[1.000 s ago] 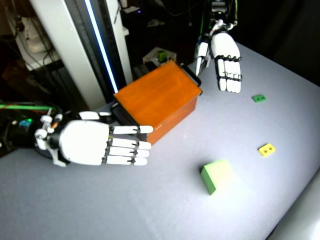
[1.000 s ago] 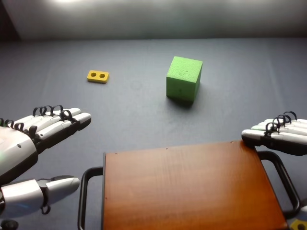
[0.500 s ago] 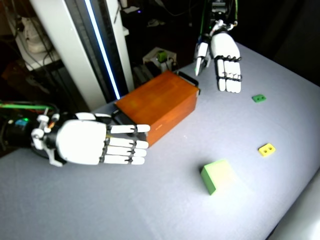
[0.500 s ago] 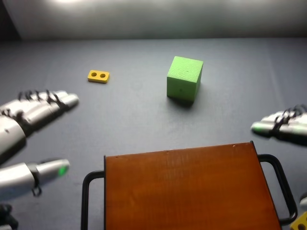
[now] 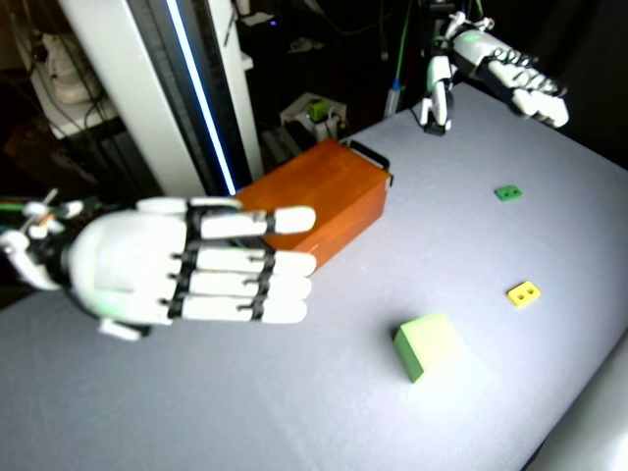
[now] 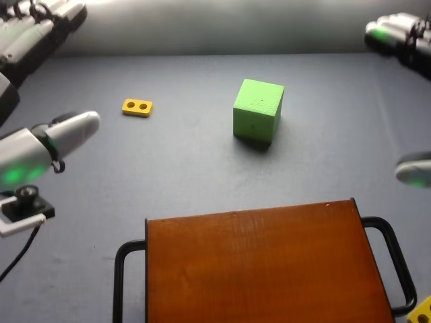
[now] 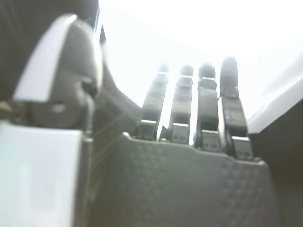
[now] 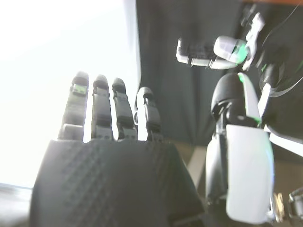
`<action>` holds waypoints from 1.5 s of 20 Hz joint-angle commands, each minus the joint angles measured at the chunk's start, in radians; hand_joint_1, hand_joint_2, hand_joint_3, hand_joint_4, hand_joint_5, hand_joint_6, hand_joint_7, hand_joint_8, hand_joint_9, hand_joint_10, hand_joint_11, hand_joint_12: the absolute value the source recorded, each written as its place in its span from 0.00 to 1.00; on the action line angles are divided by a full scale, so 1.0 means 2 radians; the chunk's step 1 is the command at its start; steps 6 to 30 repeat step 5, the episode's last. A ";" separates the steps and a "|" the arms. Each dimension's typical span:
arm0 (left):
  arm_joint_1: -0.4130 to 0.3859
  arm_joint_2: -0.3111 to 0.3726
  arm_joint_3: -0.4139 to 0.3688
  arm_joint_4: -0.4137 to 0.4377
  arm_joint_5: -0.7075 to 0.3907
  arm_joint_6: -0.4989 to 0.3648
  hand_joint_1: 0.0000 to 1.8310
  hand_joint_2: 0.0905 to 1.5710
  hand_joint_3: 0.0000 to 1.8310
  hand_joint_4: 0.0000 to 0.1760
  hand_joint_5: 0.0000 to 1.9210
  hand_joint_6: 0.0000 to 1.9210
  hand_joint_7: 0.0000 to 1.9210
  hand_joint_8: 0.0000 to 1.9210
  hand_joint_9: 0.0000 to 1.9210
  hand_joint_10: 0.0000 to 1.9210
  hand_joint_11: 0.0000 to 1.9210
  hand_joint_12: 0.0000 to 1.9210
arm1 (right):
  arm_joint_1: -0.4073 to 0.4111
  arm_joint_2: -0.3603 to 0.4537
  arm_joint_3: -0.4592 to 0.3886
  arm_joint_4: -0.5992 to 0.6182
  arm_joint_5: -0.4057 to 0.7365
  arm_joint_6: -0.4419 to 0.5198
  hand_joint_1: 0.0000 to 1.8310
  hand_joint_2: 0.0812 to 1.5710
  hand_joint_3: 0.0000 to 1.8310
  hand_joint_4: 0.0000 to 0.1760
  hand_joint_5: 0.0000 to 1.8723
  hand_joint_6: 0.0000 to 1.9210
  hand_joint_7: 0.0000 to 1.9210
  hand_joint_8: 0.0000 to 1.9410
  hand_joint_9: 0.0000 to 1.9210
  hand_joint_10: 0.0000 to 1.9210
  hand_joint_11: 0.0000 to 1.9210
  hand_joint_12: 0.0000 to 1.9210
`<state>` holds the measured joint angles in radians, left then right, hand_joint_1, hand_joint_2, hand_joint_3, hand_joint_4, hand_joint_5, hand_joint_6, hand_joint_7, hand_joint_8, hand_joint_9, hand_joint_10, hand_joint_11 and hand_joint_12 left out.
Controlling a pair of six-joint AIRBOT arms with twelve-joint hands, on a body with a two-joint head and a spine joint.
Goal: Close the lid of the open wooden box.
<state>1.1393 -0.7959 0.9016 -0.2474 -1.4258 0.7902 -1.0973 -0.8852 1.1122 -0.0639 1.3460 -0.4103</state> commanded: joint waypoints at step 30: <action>-0.011 -0.001 0.004 -0.003 -0.116 -0.003 0.10 0.87 0.01 0.00 0.00 0.00 0.00 0.00 0.00 0.00 0.00 0.00 | 0.028 -0.004 0.003 0.022 0.112 -0.010 0.32 0.73 0.01 0.04 0.12 0.00 0.08 0.00 0.08 0.00 0.12 0.02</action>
